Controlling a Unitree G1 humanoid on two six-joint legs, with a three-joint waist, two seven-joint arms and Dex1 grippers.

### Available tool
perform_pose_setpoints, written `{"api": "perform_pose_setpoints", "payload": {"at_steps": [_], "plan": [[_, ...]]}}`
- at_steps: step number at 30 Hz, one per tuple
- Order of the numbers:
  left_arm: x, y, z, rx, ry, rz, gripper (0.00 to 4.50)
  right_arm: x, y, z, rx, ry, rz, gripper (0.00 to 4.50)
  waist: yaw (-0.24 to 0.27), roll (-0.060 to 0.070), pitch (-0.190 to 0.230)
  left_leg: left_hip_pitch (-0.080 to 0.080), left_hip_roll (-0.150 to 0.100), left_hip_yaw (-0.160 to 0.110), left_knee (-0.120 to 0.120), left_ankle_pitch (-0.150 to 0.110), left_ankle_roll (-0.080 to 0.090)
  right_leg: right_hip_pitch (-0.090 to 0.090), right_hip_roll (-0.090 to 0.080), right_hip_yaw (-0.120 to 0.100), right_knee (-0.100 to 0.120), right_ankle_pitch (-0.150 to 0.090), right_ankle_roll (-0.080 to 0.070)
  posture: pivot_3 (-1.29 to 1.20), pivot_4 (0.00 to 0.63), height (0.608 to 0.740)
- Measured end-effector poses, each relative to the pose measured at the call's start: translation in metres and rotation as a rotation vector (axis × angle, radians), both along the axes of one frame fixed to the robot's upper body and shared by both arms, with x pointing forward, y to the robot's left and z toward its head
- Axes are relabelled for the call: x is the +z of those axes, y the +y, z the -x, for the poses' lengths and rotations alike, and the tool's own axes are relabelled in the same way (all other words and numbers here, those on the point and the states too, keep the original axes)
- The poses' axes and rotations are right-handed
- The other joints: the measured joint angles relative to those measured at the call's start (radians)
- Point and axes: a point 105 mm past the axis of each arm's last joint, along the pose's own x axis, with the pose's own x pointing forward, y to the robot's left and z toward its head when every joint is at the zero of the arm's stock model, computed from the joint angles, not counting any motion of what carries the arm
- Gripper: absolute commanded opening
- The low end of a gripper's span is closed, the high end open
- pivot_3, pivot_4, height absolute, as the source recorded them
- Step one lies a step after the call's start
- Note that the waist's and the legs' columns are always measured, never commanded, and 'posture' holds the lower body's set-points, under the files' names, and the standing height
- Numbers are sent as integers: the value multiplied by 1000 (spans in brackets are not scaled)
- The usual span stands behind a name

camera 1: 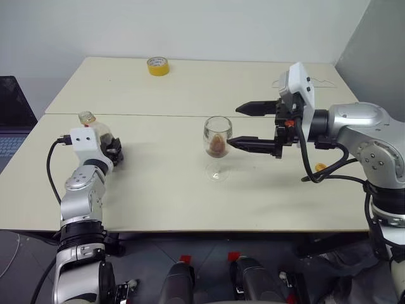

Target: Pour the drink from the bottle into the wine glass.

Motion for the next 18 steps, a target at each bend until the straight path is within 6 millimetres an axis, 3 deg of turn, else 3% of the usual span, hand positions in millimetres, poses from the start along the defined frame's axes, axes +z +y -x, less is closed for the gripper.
{"api": "perform_pose_setpoints", "payload": {"at_steps": [2, 8, 18], "plan": [[-2, 1, 1, 4, 5, -2, 4460, -1, 1, 0, 4, 2, 3, 4500, 0, 0, 0, 0, 0, 0, 0, 0, 0, 0, 0, 0, 0, 0, 0, 0, 150, 740], [-3, 2, 3, 12, 11, -12, 4460, -2, 1, 0, 6, 3, 6, 4500, 0, 0, 0, 0, 0, 0, 0, 0, 0, 0, 0, 0, 0, 0, 0, 0, 150, 740], [18, 4, 13, -27, -9, -68, 4460, -2, 2, 1, 19, 3, 7, 4500, -1, 0, 0, 1, 0, 0, 0, 0, 0, 0, 0, 0, 0, 0, 0, 0, 150, 740]]}}
